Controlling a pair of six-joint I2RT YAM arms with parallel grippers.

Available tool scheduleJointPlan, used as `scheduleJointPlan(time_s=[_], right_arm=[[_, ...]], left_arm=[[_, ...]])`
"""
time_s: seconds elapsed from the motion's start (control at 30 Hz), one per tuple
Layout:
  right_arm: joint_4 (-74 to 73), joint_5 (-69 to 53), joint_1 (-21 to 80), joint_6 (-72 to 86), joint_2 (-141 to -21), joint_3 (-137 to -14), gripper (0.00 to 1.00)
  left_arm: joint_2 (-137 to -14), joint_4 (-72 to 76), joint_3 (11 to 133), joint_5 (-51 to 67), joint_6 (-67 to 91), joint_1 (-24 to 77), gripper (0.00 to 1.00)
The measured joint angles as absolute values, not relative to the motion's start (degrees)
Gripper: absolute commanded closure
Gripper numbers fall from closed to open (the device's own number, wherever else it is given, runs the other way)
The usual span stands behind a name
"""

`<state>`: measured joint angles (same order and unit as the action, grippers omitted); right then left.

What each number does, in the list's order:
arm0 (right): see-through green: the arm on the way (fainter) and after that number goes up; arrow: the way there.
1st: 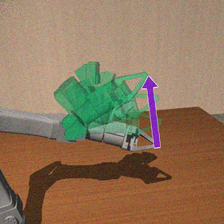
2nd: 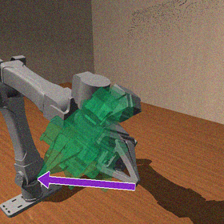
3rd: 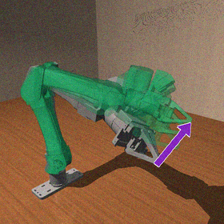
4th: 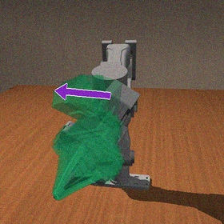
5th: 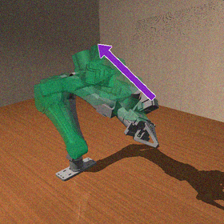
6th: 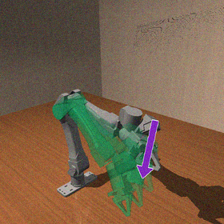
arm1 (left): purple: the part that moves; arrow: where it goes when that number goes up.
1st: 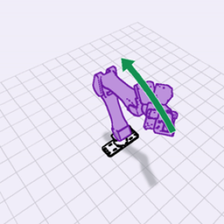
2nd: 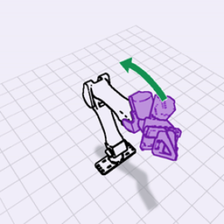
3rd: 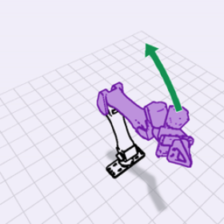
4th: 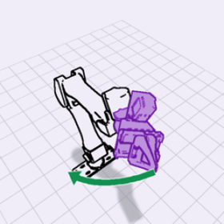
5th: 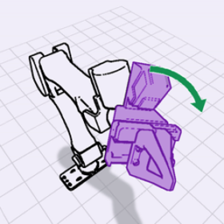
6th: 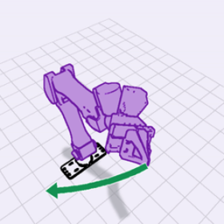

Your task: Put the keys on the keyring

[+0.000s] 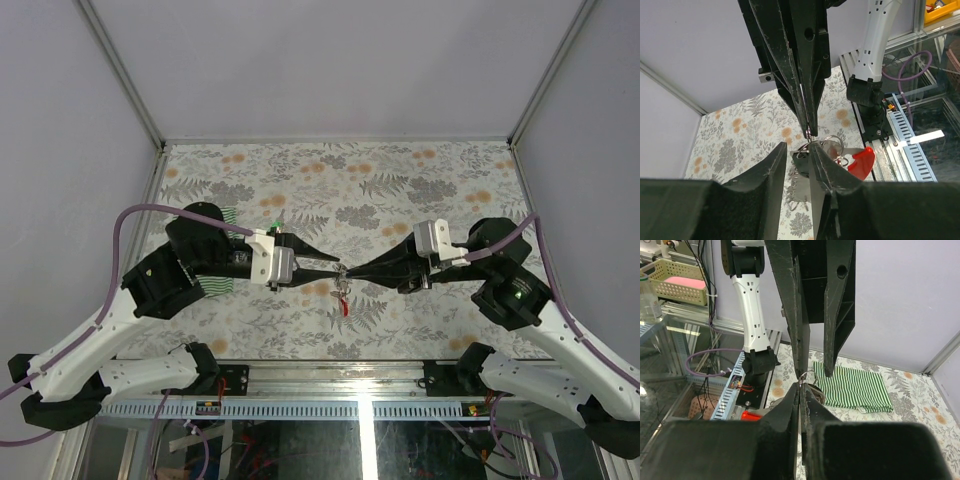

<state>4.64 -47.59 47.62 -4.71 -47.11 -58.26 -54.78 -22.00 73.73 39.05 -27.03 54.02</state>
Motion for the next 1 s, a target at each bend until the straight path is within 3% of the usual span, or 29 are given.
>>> scheduleJointPlan(time_s=[0.33,0.57,0.7,1.0], right_arm=[[5.04,-47.64,47.62,-4.49,-46.72,-58.30,1.00],[5.08,-47.64,47.62,-4.27,-46.59,-58.30,1.00],[5.08,-47.55,47.62,-4.25,-46.30,-58.30,1.00],[6.59,-45.91,47.62,-2.66,-45.56,-58.30,1.00]], left_arm=[[-54.78,-21.45,73.73,40.62,-27.07,54.02,0.76],[-55.02,-21.45,73.78,41.85,-27.35,54.02,0.87],[-55.11,-21.45,73.80,42.61,-27.68,54.02,1.00],[-55.22,-21.43,74.02,42.98,-27.97,54.02,1.00]])
